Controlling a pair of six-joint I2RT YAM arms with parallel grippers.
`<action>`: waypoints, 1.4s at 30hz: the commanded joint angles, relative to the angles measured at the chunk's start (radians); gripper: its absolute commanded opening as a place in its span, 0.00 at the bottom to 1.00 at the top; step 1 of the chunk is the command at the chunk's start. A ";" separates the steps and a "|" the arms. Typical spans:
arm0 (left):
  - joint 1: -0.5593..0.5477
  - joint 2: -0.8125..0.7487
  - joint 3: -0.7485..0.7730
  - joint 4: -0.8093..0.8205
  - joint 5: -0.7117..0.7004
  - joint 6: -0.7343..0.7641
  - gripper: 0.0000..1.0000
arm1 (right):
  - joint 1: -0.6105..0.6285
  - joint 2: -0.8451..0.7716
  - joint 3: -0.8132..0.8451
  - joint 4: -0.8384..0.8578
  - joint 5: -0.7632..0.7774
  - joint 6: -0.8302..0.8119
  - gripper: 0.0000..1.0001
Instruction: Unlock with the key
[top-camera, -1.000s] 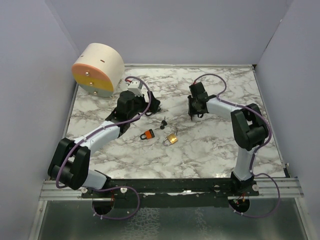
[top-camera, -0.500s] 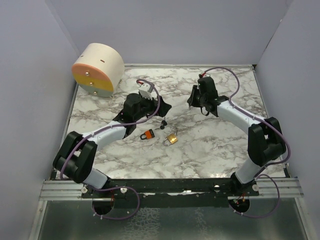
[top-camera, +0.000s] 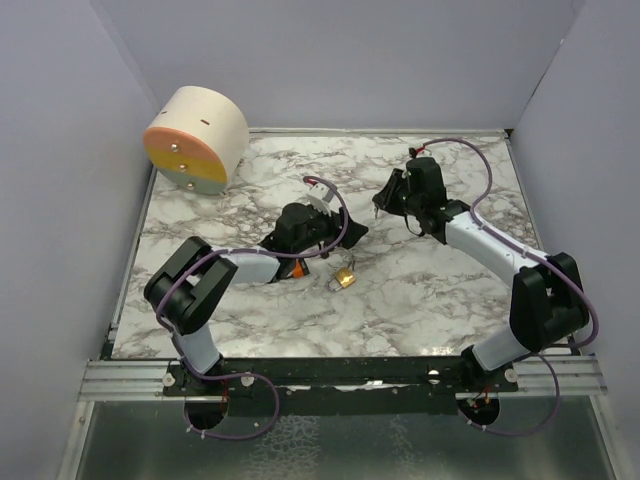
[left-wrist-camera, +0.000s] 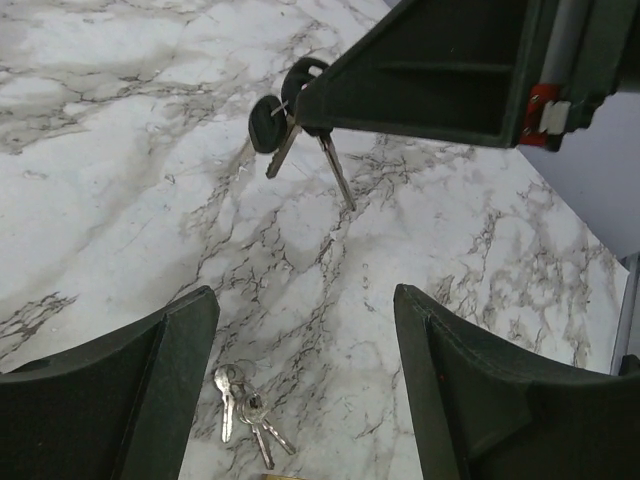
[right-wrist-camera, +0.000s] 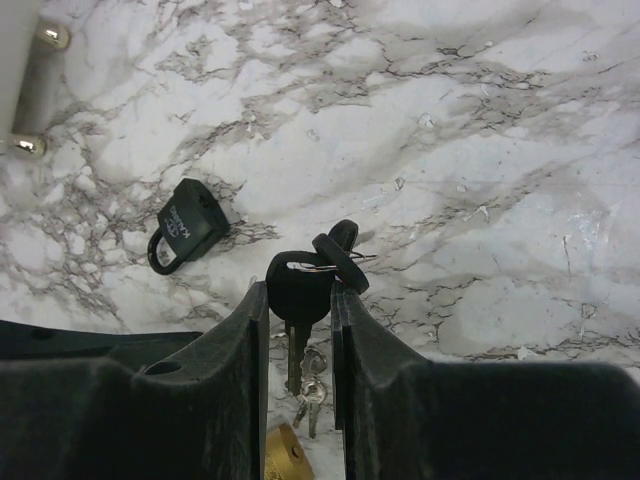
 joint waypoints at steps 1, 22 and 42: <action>-0.025 0.060 0.018 0.147 -0.013 -0.039 0.71 | 0.005 -0.052 -0.016 0.053 -0.022 0.041 0.09; -0.054 0.214 0.101 0.351 -0.014 -0.130 0.64 | 0.006 -0.081 -0.049 0.081 -0.073 0.065 0.08; -0.055 0.254 0.123 0.393 -0.047 -0.146 0.45 | 0.006 -0.106 -0.060 0.084 -0.088 0.074 0.08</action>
